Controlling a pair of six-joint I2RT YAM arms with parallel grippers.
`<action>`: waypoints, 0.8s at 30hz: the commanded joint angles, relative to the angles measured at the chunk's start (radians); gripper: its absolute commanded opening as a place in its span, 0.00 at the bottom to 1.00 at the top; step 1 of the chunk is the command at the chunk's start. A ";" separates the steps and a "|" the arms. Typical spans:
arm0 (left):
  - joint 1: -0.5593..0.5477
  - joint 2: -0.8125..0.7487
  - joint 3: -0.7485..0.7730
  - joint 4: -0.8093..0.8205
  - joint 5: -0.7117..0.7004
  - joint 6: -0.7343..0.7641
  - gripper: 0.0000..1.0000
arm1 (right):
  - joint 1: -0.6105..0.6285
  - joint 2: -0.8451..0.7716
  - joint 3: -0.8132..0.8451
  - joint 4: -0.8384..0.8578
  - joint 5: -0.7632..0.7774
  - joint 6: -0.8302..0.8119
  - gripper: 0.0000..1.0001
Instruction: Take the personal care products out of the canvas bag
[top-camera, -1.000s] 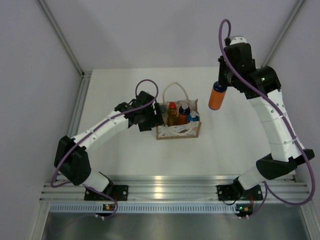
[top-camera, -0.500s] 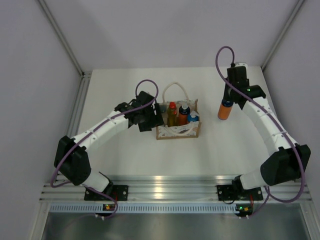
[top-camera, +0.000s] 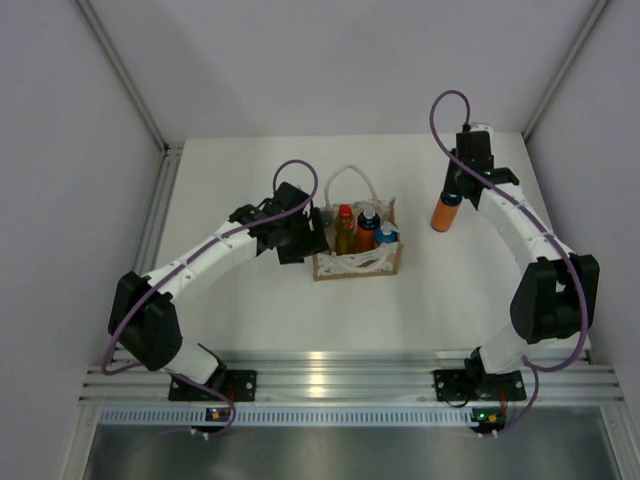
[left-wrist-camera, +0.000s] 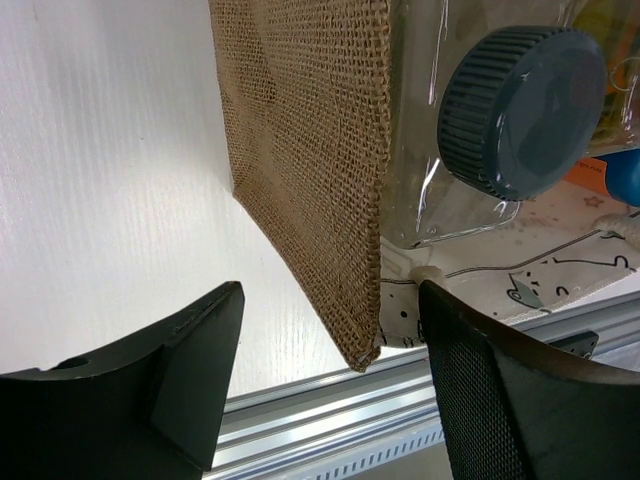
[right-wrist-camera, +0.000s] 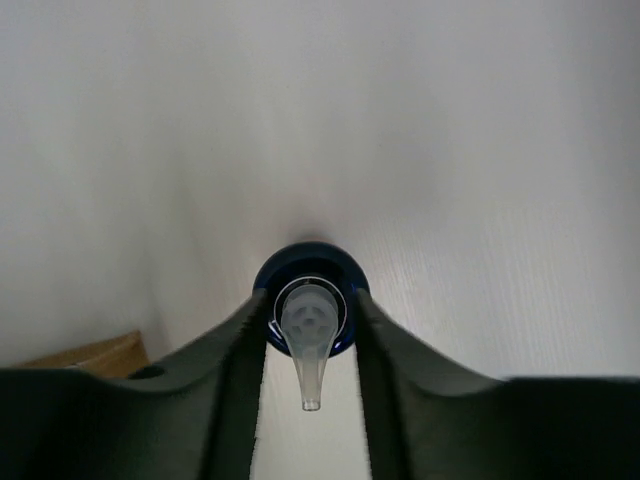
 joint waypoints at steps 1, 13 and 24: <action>-0.005 -0.029 0.015 -0.017 0.043 0.018 0.75 | -0.012 -0.014 -0.002 0.106 -0.011 -0.006 0.44; -0.005 -0.005 0.042 -0.042 0.033 0.041 0.75 | 0.114 -0.126 0.134 -0.023 -0.182 -0.061 0.65; -0.005 0.000 0.061 -0.052 0.027 0.046 0.76 | 0.396 -0.072 0.108 -0.028 -0.350 -0.167 0.55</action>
